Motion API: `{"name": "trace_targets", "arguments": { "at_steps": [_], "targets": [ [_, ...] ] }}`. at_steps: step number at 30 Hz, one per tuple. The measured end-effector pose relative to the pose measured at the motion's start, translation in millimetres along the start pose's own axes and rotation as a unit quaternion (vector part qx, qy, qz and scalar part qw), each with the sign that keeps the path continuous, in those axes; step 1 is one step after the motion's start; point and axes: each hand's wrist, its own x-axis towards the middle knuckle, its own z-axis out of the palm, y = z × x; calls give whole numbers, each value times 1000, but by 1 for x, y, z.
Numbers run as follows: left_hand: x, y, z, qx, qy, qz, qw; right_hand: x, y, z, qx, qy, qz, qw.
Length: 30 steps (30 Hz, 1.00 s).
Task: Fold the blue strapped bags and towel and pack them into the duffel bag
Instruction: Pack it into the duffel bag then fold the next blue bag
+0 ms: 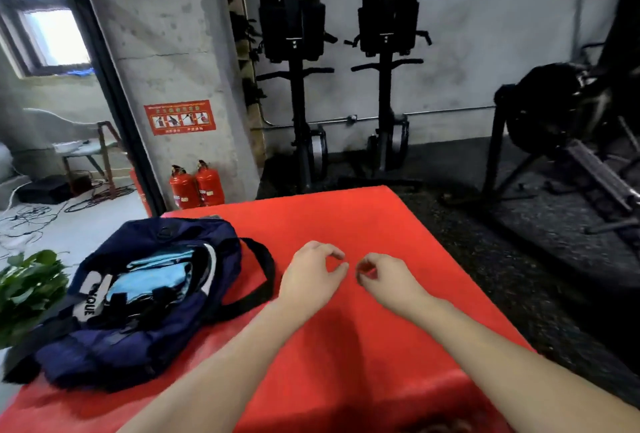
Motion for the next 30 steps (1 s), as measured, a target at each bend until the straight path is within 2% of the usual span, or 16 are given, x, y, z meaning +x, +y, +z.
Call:
{"name": "trace_targets", "arguments": {
  "at_steps": [6, 11, 17, 22, 30],
  "targets": [
    [13, 104, 113, -9, -102, 47, 994, -61, 129, -76, -33, 39, 106, 993],
    [16, 178, 204, -30, -174, 92, 980, -106, 231, -124, -60, 38, 191, 979],
    [2, 241, 316, -70, -255, 108, 958, -156, 337, -142, -58, 29, 285, 956],
    [-26, 251, 410, -62, -320, 75, 942, -183, 412, -111, -56, 3, 346, 937],
    [-67, 203, 517, -26, -391, -15, 920, -201, 504, -39, -45, -90, 401, 911]
  ]
}}
